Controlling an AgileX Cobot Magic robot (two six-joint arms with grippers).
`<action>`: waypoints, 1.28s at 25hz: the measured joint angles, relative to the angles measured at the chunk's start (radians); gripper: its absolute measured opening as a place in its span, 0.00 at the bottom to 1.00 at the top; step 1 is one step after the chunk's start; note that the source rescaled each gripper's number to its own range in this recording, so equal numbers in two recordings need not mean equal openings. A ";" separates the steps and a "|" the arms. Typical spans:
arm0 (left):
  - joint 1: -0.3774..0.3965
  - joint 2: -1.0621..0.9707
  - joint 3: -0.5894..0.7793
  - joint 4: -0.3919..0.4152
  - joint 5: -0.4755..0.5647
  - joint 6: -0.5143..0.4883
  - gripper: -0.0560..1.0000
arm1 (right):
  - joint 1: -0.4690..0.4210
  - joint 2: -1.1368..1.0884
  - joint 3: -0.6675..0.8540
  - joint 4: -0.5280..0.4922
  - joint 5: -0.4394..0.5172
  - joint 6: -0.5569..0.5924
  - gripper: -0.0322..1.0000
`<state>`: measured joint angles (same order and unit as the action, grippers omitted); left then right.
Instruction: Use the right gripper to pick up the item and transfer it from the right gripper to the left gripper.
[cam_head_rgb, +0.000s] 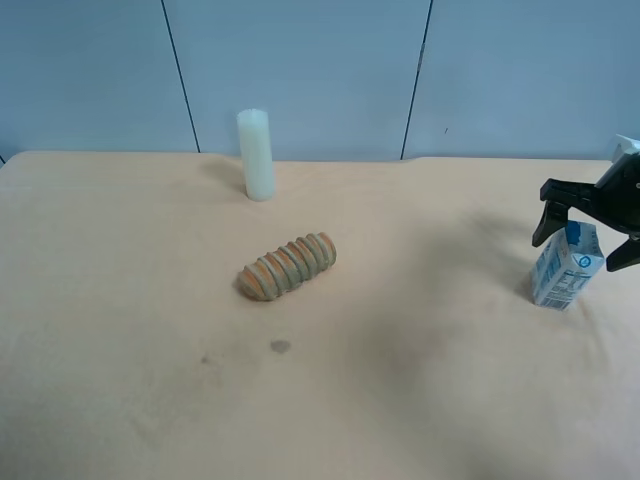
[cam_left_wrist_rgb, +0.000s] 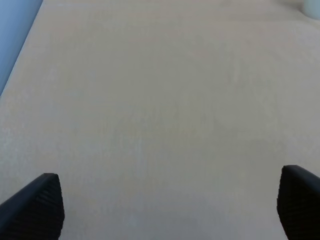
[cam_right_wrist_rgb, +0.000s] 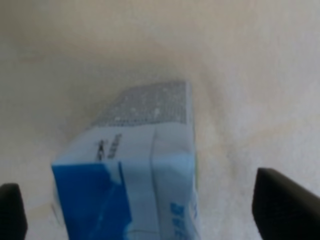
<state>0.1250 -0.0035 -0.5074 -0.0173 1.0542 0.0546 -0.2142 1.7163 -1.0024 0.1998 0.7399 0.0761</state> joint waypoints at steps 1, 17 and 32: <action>0.000 0.000 0.000 0.000 0.000 0.000 0.96 | 0.000 0.000 0.000 0.000 0.000 0.005 0.79; 0.000 0.000 0.000 0.000 0.000 0.000 0.96 | 0.000 0.000 0.000 0.000 0.007 0.032 0.50; 0.000 0.000 0.000 0.000 0.000 0.000 0.96 | 0.000 0.001 0.058 -0.002 -0.044 0.032 0.30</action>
<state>0.1250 -0.0035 -0.5074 -0.0173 1.0542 0.0546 -0.2142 1.7173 -0.9439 0.1982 0.6958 0.1077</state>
